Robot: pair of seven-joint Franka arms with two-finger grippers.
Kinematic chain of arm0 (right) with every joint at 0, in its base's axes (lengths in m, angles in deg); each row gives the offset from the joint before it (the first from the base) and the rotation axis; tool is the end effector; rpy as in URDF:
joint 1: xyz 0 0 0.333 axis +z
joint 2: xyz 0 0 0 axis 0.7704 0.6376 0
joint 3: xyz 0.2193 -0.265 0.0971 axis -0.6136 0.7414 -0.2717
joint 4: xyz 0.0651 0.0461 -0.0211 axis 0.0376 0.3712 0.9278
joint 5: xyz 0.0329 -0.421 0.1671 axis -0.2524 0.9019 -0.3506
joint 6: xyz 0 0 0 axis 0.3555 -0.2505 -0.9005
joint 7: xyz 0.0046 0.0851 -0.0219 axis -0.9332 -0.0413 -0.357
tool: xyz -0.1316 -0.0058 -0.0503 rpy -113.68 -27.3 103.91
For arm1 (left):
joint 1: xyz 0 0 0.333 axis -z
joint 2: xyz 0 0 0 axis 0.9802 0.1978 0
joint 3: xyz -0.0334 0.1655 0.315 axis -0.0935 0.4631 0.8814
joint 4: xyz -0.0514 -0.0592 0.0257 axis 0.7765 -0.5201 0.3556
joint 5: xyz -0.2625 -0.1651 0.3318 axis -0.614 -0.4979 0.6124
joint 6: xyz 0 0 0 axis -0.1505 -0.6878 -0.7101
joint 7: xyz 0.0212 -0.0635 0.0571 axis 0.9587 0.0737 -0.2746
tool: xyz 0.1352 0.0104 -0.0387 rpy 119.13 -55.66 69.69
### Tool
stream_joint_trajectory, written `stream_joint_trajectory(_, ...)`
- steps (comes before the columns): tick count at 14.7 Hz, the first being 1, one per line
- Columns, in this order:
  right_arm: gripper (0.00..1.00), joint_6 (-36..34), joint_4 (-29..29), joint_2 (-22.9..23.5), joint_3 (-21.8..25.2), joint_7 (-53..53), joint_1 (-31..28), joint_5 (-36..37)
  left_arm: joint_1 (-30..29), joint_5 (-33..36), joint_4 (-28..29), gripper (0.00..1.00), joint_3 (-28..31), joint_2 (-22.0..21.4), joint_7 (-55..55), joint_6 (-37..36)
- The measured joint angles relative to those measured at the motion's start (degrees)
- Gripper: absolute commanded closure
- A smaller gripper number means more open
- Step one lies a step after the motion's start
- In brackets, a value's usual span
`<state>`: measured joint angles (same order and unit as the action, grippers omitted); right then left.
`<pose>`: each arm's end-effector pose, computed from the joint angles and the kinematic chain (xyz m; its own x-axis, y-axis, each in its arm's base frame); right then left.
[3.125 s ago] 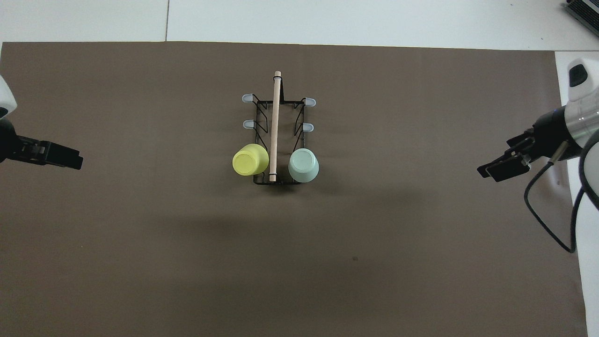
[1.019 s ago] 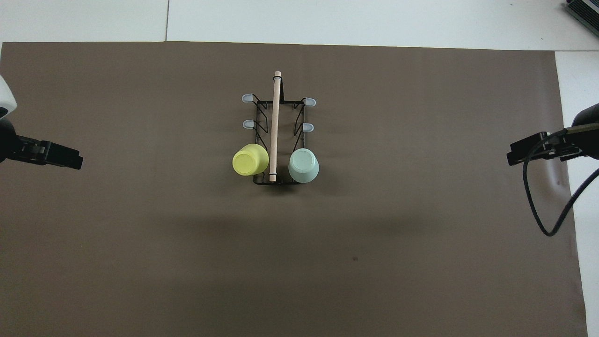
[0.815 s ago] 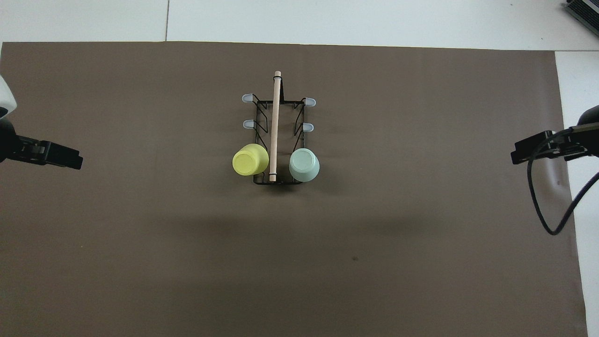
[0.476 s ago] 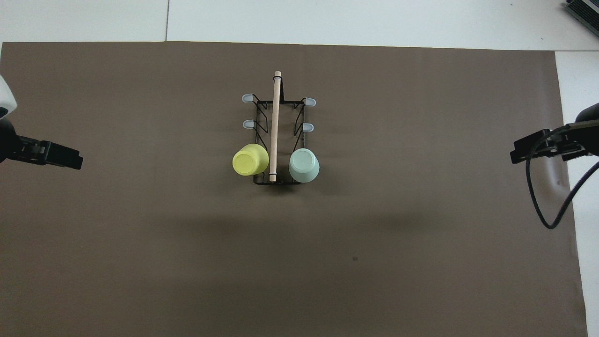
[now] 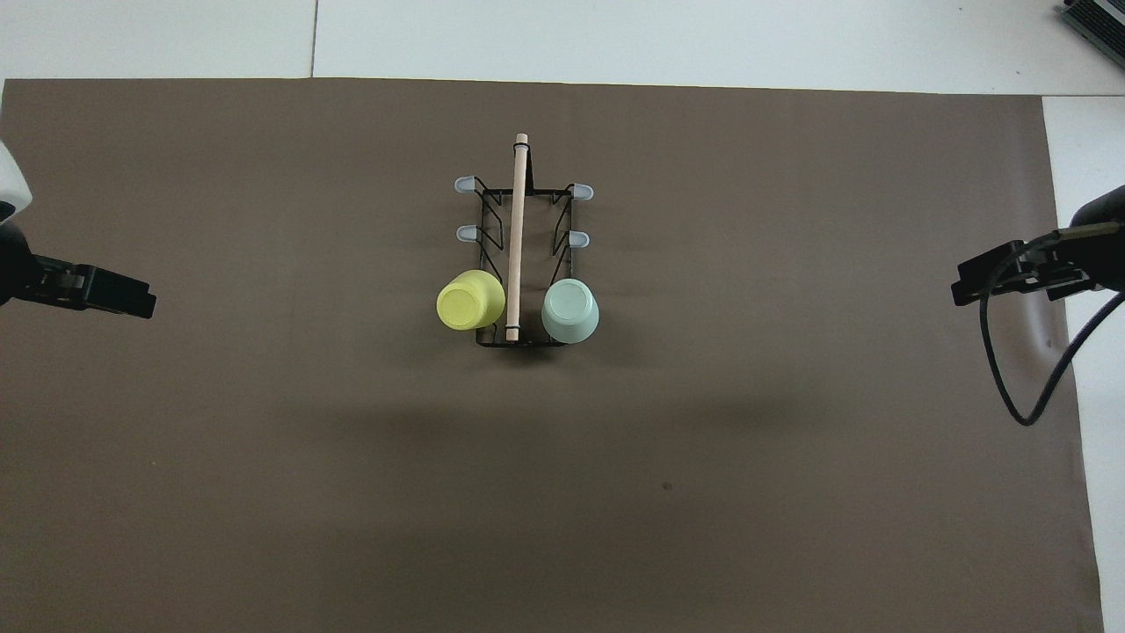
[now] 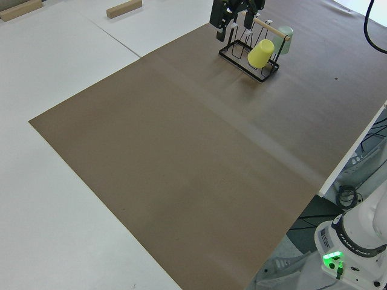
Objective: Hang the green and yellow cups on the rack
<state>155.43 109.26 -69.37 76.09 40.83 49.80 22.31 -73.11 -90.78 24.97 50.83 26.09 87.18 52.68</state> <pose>0.6314 -0.0185 0.6078 0.9930 0.0360 -0.1125 0.0327 -0.9990 -0.0314 0.6015 -0.0397 0.6224 0.9772 -0.2118 -0.0167 -0.2112 -0.9770 0.0294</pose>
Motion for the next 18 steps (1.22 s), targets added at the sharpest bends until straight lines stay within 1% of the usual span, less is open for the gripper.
stream_joint_trajectory(3,0.00,0.0,-0.7,0.0,-2.6,1.9,-2.0,0.1,0.0,0.0,0.0,0.00,0.0,0.0,0.0,0.0)
stream_joint_trajectory(5,0.00,0.0,-0.9,0.0,-3.4,3.0,-2.1,0.4,0.0,0.0,0.0,0.00,0.0,0.0,0.0,0.0)
stream_joint_trajectory(18,0.00,0.1,-0.9,0.2,-3.9,3.4,-2.0,0.5,-0.4,0.0,0.0,0.00,0.1,0.0,0.0,0.0)
